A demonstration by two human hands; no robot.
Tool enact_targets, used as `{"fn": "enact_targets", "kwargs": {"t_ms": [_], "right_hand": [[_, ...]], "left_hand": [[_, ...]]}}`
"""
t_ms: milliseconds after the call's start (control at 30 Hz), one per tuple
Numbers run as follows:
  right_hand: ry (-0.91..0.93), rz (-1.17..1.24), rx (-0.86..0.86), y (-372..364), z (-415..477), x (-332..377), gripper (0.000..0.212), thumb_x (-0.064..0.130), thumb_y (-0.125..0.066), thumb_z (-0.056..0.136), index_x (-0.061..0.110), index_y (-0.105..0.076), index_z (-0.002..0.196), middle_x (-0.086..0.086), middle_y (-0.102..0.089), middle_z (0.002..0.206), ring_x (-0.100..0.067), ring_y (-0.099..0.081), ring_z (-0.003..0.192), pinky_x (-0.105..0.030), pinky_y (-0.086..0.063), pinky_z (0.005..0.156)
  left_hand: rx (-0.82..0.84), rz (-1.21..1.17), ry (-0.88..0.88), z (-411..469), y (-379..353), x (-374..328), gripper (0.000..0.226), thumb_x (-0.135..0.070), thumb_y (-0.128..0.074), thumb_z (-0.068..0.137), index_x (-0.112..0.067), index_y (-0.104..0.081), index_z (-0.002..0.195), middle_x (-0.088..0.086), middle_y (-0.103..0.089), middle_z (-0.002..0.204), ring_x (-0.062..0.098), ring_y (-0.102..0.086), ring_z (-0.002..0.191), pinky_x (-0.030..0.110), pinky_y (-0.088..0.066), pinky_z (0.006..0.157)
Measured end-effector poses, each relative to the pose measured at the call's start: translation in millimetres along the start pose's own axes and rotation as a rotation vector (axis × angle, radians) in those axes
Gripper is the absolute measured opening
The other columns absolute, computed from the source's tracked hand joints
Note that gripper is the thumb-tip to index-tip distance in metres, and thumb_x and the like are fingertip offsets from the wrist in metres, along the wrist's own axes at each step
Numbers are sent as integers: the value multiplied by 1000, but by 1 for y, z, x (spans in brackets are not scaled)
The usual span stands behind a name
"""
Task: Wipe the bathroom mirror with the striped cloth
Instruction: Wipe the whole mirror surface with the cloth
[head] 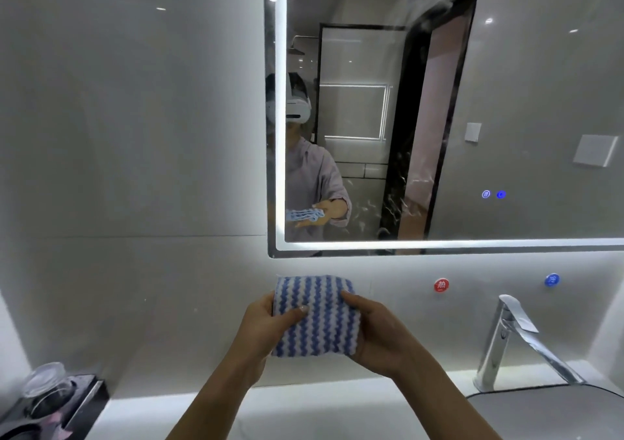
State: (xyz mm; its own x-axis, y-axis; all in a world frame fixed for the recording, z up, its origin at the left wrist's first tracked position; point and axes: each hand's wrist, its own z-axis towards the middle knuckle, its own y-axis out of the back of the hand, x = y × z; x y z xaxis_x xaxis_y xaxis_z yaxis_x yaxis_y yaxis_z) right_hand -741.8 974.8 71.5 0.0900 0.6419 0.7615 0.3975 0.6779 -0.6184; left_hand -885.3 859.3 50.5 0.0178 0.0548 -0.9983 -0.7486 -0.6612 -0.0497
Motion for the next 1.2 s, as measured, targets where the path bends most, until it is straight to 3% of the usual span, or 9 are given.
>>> {"fn": "enact_targets", "kwargs": {"t_ms": [200,300,400,567,700,800,867,1100,1200], "right_hand": [[86,139,-98,-6,20,17,44,22,-50,94,-7,-50,127,-27,-64,118,-36,-63,106,-44,-57,82],[211,189,-148,-8,29,37,40,24,-44,99,-3,-51,127,-23,-68,110,-31,-67,94,-40,-60,71],[443,156,-208,-15,36,65,37,27,-42,100,3,-49,127,-16,-66,111,-29,-63,100,-39,-52,80],[960,-499,-444,-39,57,115,44,33,-36,102,23,-35,145,-1,-52,133,-17,-52,119,-40,-45,101],[1240,-962,-452,-50,95,142,52,30,-36,103,29,-17,151,-9,-41,144,-23,-50,124,-47,-47,100],[1219,-1481,-517,-37,134,149,57,29,-34,104,20,-6,154,-9,-8,161,-24,-1,149,-51,-13,119],[1174,-1854,-655,-21,151,146,58,38,-28,104,23,2,151,-4,10,160,-19,21,144,-44,9,120],[1453,-1918,-659,-11,153,179,44,32,-25,102,20,-44,140,-9,-20,158,-25,-8,148,-46,-2,120],[1501,-1976,-727,-18,158,196,51,31,-34,102,16,-26,150,-7,-19,159,-23,-9,148,-47,-2,120]], "left_hand": [[-88,-25,-70,30,7,-17,27,-5,-66,85,-15,-61,109,5,-69,105,19,-69,91,23,-56,63],[-115,-76,-89,42,10,-25,22,-2,-62,88,-13,-61,107,6,-68,106,17,-67,92,22,-57,67],[-150,-38,-115,50,15,-31,19,-4,-59,91,-16,-62,105,3,-68,107,16,-65,98,26,-56,74],[-230,224,-255,74,22,-54,30,-8,-58,91,-11,-59,121,3,-63,123,14,-59,111,27,-45,96],[-314,477,-383,95,26,-70,44,-19,-57,93,-13,-48,136,4,-50,142,19,-46,131,32,-34,107],[-401,700,-498,104,27,-72,52,-28,-53,94,-14,-39,143,4,-40,150,20,-36,138,32,-29,110],[-424,822,-566,109,28,-71,58,-31,-52,95,-14,-32,147,4,-32,154,21,-25,144,34,-22,114],[-407,1207,-718,123,38,-62,70,-36,-47,96,-5,-16,150,11,-17,159,24,-10,148,32,1,118],[-407,1283,-710,126,39,-60,72,-38,-46,96,-3,-14,150,12,-14,159,25,-7,148,34,1,118]]}}
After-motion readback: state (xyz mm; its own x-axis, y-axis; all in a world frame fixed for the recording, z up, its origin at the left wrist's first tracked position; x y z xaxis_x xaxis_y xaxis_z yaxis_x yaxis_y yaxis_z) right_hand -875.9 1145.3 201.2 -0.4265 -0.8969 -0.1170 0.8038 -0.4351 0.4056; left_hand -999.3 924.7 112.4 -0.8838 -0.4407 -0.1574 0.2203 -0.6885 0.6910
